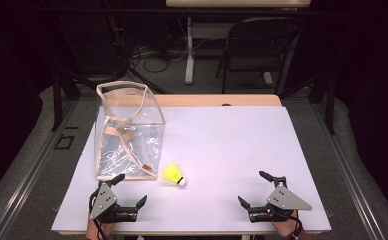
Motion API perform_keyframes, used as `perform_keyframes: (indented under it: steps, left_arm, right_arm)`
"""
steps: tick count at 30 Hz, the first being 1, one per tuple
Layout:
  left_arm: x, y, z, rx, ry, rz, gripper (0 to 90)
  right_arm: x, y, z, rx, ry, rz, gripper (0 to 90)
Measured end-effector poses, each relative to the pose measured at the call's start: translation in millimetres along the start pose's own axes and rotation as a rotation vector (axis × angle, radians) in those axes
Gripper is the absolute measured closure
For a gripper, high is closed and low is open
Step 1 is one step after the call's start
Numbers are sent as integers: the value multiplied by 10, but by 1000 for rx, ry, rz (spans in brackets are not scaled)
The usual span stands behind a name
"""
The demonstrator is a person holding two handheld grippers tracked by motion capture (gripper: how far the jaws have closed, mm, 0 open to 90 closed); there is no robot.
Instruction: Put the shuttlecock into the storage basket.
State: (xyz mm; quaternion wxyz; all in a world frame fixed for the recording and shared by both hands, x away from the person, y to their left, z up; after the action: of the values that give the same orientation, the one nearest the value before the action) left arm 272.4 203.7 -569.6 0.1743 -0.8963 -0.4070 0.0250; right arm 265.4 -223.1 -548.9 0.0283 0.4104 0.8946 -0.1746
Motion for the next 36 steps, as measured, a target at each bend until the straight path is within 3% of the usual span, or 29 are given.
perform_keyframes:
  steps: [11,18,36]
  left_arm:
    - [-4,-1,-20,9,-8,23,0]
    - [18,-12,-90,15,-14,79,0]
    - [124,223,-220,90,-32,133,0]
  right_arm:
    - [7,26,13,16,-5,-5,3]
    - [20,42,11,21,-9,-4,3]
    - [11,61,31,35,-4,-12,4]
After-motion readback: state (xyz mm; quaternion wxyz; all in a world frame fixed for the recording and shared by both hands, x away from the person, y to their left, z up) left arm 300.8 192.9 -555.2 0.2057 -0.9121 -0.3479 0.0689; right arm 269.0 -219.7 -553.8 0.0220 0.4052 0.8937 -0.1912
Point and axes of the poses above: each handheld gripper's, and its own axes: y roughly forward along the jaws, z roughly out of its underside, x roughly to its left, the point moved 4 cm from there along y, roughly forward along the jaws, and after that the axes turned 3 degrees about x, right-handed, at the moved point
